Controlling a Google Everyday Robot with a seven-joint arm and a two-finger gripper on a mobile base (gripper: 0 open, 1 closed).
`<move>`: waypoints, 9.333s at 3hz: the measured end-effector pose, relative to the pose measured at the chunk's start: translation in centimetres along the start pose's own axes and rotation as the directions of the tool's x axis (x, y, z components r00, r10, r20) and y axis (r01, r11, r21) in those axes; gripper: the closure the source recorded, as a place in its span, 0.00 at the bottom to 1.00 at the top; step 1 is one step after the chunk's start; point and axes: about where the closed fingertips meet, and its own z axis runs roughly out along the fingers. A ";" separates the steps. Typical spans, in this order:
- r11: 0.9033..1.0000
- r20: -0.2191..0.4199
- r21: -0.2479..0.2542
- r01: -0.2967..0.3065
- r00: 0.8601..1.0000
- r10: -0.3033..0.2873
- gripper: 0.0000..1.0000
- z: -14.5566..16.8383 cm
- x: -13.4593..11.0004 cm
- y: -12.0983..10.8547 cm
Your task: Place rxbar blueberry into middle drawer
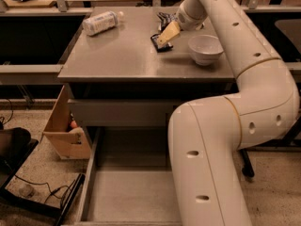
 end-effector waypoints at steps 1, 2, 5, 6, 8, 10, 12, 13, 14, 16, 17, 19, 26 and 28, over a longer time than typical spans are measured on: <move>1.000 -0.023 -0.019 -0.024 0.999 0.023 0.00 2.7 -0.1 1.1; 0.999 -0.024 -0.026 -0.036 0.999 0.036 0.00 4.3 -0.5 1.9; 0.997 0.005 -0.063 -0.050 0.999 0.050 0.46 7.2 -0.9 2.6; 0.997 0.005 -0.063 -0.050 0.999 0.050 0.69 6.4 -1.4 2.5; 0.997 0.005 -0.063 -0.050 0.999 0.050 1.00 5.0 -1.5 3.0; 0.991 0.089 -0.127 -0.038 0.995 0.050 1.00 -1.8 -1.2 1.7; 0.992 0.100 -0.112 0.050 0.994 -0.039 1.00 -12.3 -0.1 1.6; 0.996 0.057 -0.072 0.045 0.998 -0.040 1.00 -17.9 1.9 1.0; 0.996 0.058 -0.072 0.045 0.998 -0.040 1.00 -17.9 1.9 1.0; 0.997 -0.116 -0.067 -0.049 0.992 0.041 1.00 -17.9 4.6 2.6; 0.987 -0.197 -0.035 -0.156 0.969 0.146 1.00 -19.2 6.5 3.2; 0.926 -0.253 -0.066 -0.372 0.904 0.345 1.00 -25.1 12.3 6.0; 0.931 0.055 -0.235 -0.279 0.953 0.299 1.00 -13.4 28.2 16.0; 0.883 0.057 -0.378 -0.280 0.944 0.324 1.00 -0.7 29.3 20.2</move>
Offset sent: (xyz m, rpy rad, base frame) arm 0.1048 0.0226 0.0016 0.0390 0.0482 -0.0263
